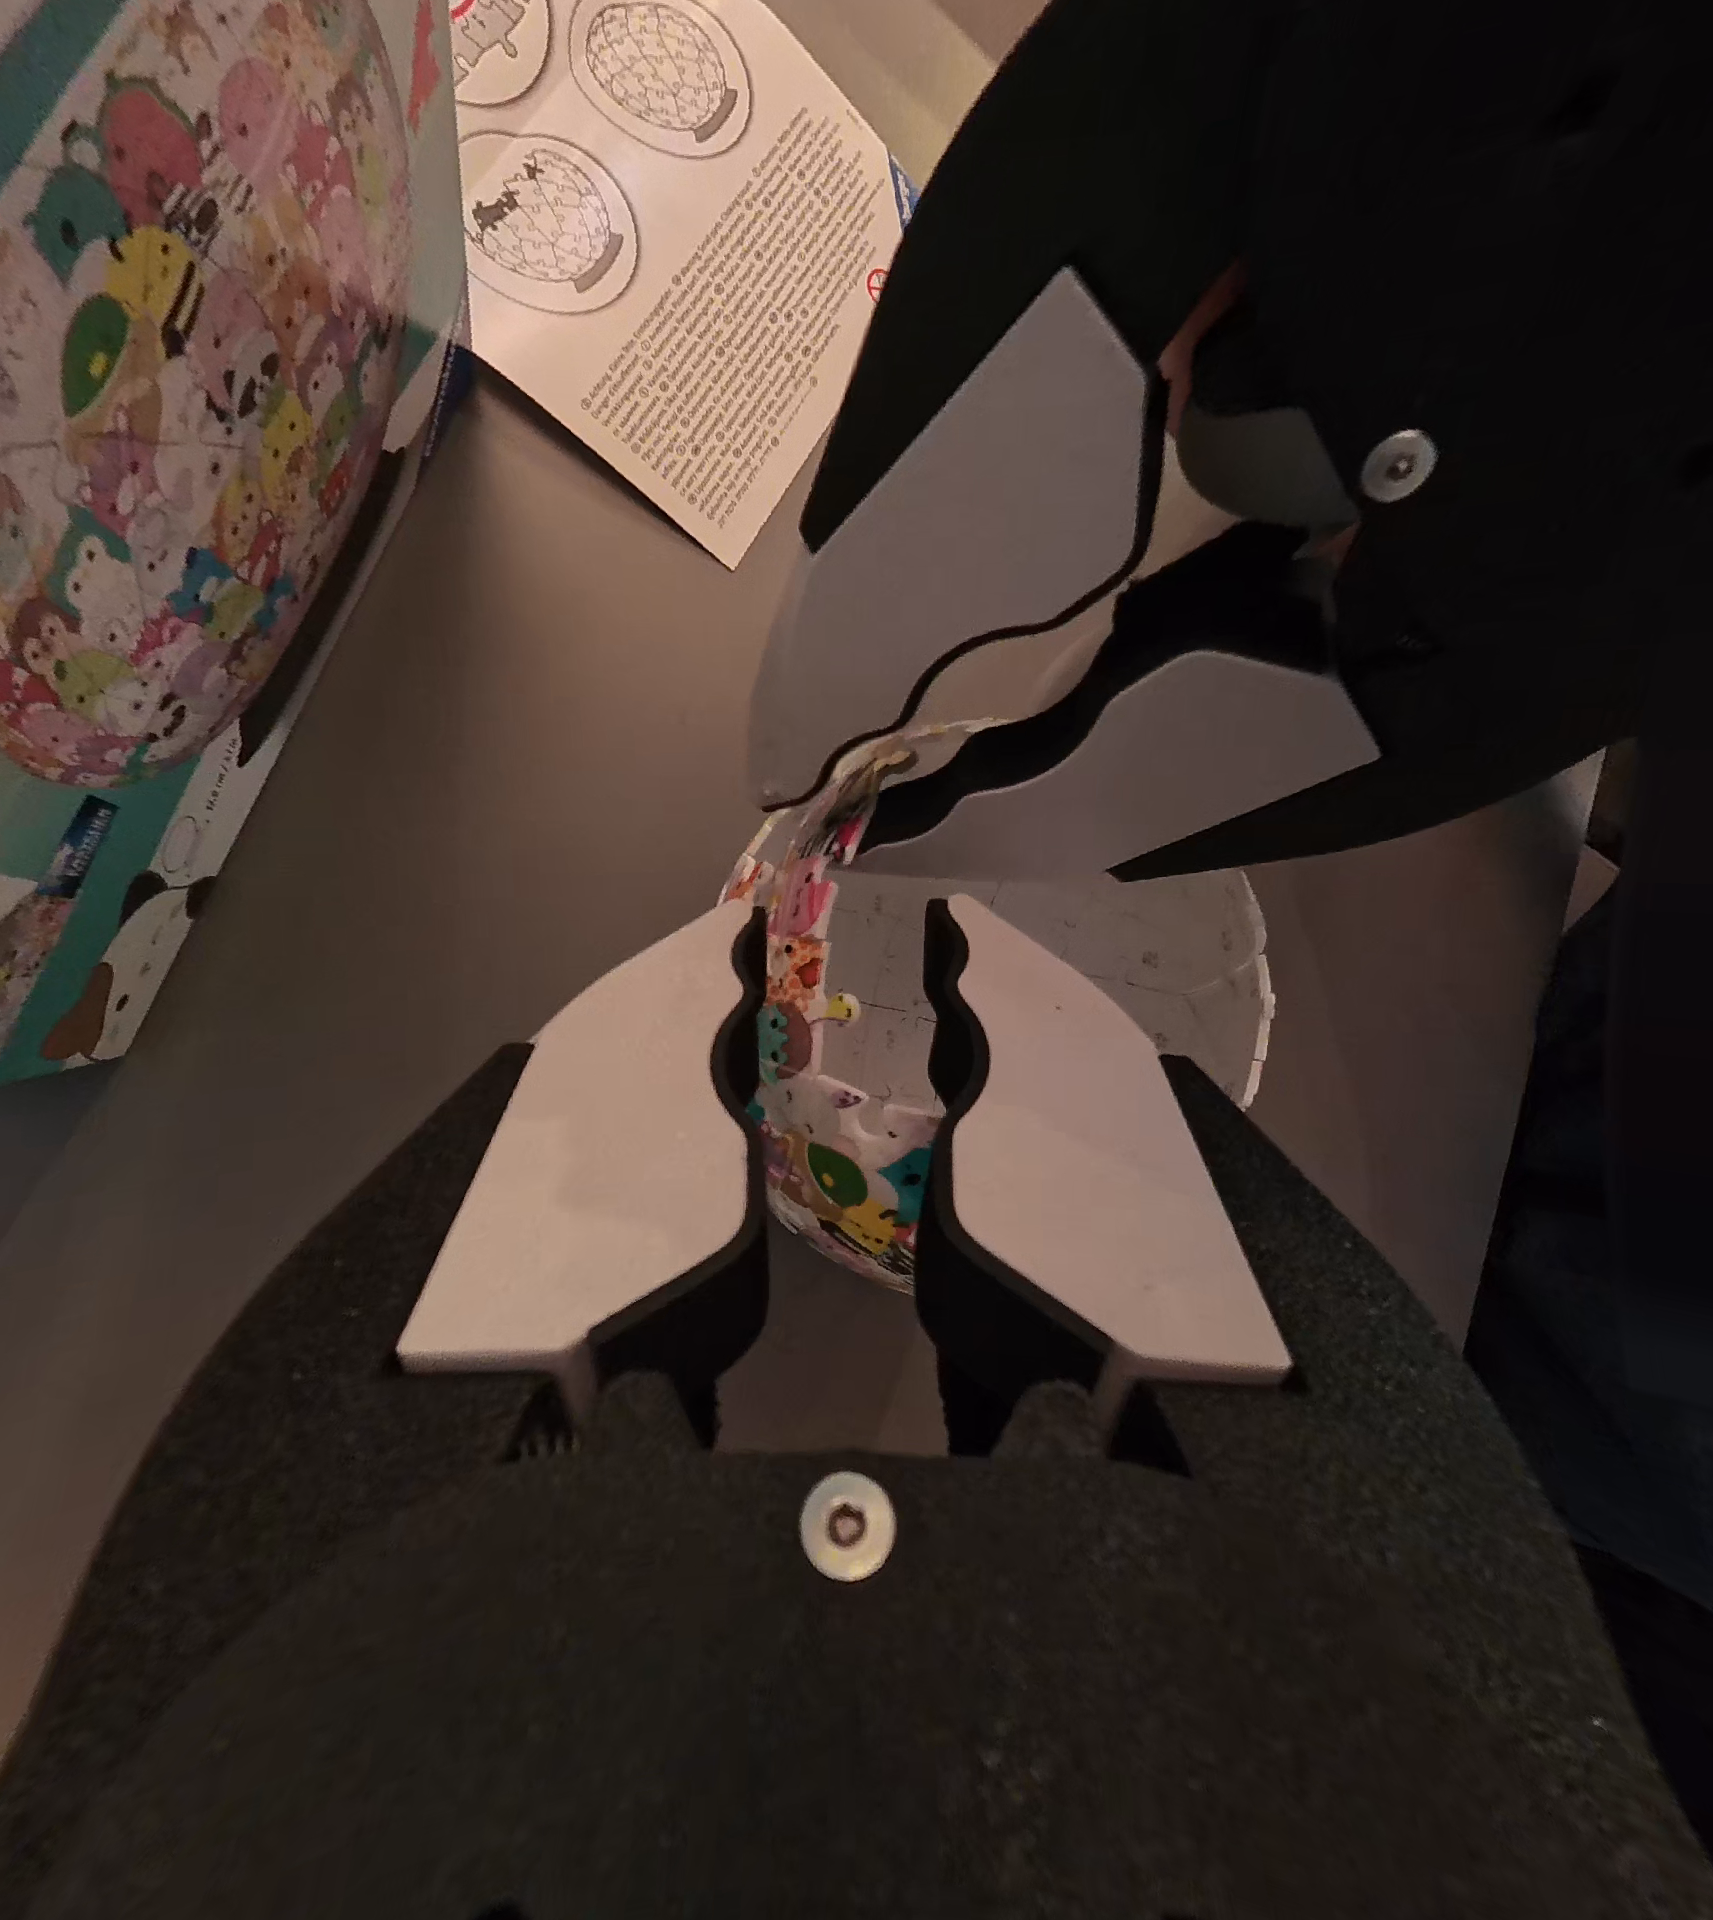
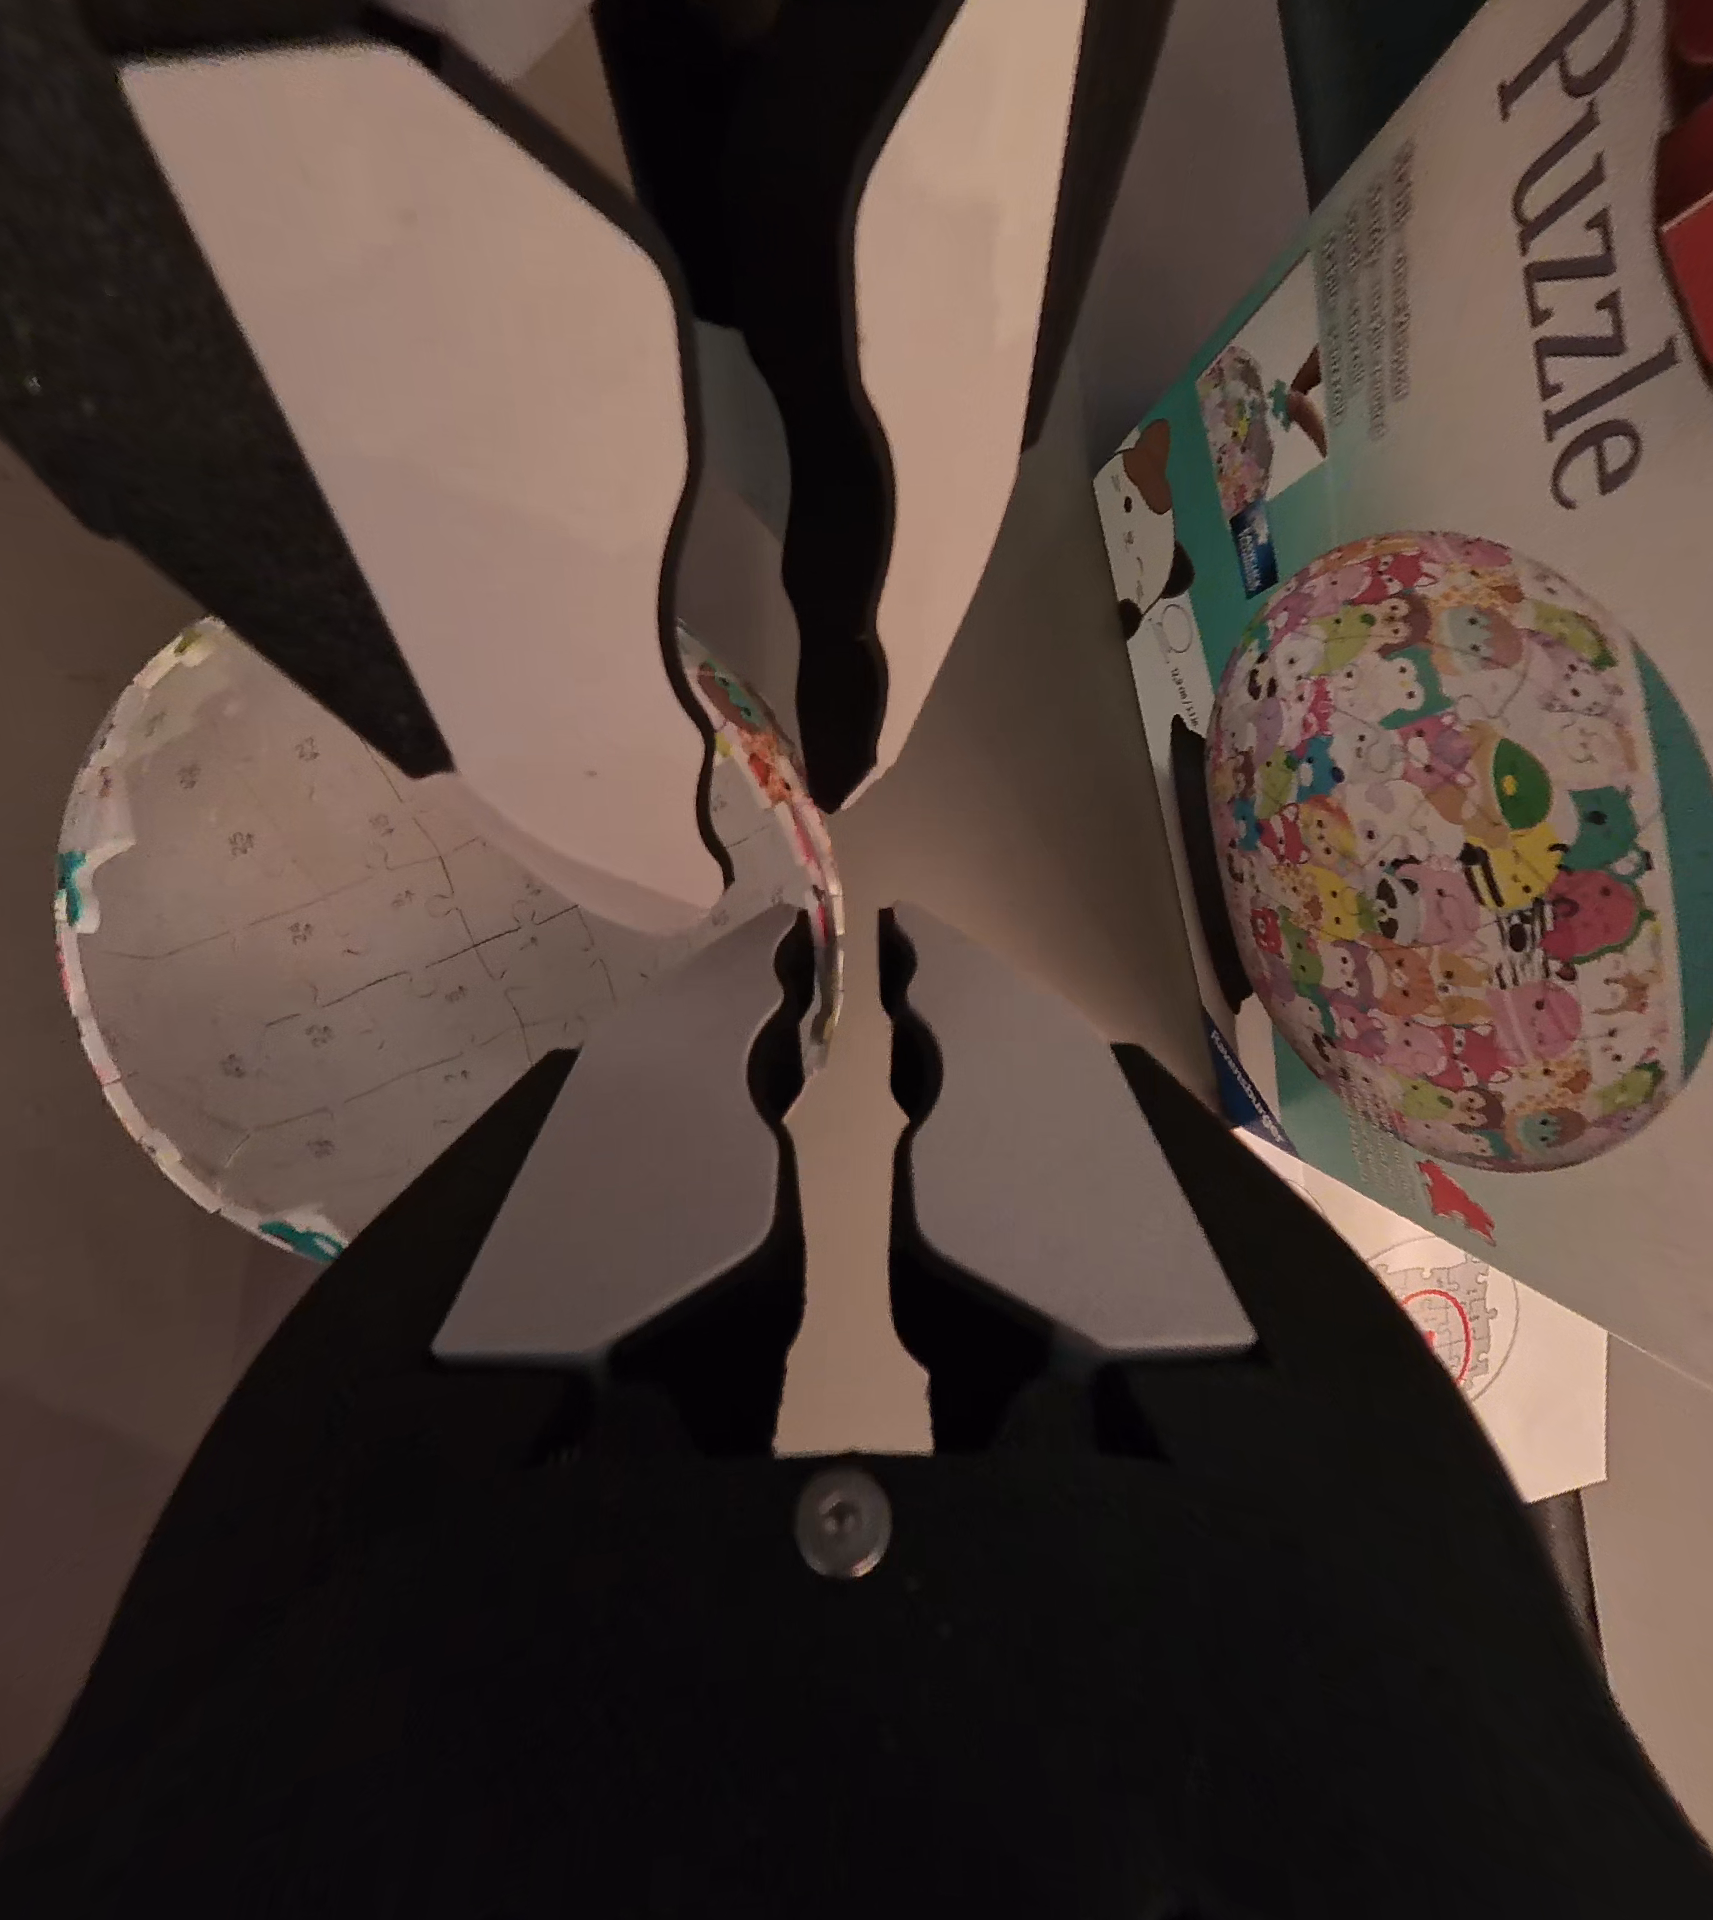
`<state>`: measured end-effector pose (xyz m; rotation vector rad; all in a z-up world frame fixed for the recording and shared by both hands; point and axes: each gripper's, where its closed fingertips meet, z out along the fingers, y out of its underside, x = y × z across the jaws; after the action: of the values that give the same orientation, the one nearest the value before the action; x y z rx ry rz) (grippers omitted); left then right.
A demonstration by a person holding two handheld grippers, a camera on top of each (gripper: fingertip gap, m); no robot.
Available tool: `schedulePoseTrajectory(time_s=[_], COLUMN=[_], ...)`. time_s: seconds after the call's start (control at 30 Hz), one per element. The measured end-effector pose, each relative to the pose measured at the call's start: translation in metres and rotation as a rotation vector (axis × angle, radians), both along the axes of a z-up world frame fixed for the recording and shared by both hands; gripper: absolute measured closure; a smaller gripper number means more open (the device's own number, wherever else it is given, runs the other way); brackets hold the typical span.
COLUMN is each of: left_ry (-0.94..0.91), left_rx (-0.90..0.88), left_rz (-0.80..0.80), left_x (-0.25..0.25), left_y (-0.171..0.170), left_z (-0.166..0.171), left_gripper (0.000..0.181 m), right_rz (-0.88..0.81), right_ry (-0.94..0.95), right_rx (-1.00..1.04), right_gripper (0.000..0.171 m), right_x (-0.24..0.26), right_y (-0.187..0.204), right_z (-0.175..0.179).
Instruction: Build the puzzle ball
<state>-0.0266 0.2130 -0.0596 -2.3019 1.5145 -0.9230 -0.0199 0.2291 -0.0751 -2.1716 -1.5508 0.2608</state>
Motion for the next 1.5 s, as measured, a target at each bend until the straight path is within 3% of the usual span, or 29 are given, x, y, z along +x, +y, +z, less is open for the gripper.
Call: schedulePoseTrajectory(time_s=[0.83,1.2,1.37,1.5], left_ry=[-0.043,-0.186,-0.385,-0.393], left_rx=[0.013,0.129,0.115,0.243], left_rz=[0.018,0.125,0.273,0.315], left_x=[-0.009,-0.038,-0.068,-0.087], left_y=[0.001,0.002,-0.022,-0.051], left_z=[0.012,0.052,0.072,0.053], left_gripper=[0.152,0.149,0.132,0.108], right_rz=[0.053,0.086,0.115,0.121], right_ry=[0.063,0.085,0.09,0.096], right_rx=[0.026,0.04,0.052,0.052], right_gripper=[0.151,0.149,0.148,0.148], right_x=[-0.011,-0.012,-0.013,-0.016], right_y=[-0.001,-0.005,-0.006,-0.007], right_z=[0.009,0.017,0.019,0.021])
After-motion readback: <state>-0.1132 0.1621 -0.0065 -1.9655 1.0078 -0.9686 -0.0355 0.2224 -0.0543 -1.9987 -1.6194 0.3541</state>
